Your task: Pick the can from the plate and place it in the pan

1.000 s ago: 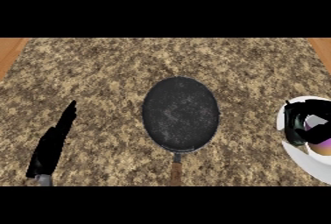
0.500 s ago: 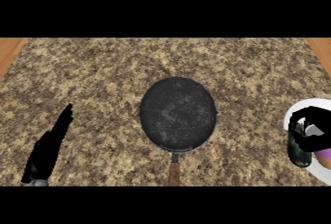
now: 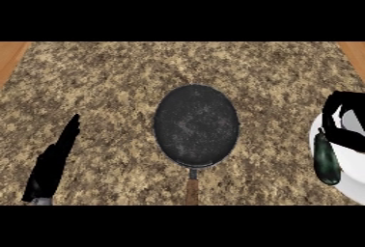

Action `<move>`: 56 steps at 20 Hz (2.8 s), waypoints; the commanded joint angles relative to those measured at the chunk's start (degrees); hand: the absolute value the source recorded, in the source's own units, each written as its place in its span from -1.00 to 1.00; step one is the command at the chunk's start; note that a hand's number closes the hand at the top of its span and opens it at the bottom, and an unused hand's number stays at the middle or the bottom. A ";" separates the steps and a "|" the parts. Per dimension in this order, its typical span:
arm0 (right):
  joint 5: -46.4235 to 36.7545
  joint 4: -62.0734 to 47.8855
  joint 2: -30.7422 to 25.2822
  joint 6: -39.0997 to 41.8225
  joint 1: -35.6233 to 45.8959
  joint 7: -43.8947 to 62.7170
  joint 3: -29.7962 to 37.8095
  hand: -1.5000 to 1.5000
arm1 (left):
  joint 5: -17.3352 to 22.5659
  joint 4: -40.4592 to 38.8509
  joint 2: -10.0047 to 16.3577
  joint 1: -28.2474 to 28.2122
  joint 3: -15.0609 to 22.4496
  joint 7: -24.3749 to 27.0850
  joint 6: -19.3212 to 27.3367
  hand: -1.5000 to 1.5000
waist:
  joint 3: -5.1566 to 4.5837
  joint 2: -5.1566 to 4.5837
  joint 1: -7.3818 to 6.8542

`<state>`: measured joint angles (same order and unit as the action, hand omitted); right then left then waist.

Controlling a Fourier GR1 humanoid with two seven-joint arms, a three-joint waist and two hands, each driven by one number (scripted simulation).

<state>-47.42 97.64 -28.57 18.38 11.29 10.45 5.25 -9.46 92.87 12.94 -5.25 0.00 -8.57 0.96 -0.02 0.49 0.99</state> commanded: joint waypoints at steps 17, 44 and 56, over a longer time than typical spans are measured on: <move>-3.49 -18.05 25.63 -9.82 26.31 10.15 -11.33 1.00 | -0.83 -0.64 -0.57 1.91 -0.30 0.08 -2.02 0.00 | 0.02 -0.74 -2.33; 36.54 -61.14 28.55 -36.25 40.09 -4.77 -16.17 -1.00 | -0.90 -1.63 -1.67 4.48 -0.05 0.62 -3.40 0.00 | 0.10 -1.39 -4.79; 46.00 -62.95 22.18 -46.75 41.57 -10.00 -3.50 -1.00 | -4.73 -2.66 -3.54 4.48 0.37 -0.67 0.49 0.00 | 0.05 -0.80 -1.53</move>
<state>-3.66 35.27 -2.79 -28.96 52.08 1.46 -2.36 -12.40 91.78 10.45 -2.46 0.09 -8.17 -0.39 0.04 -0.41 -1.67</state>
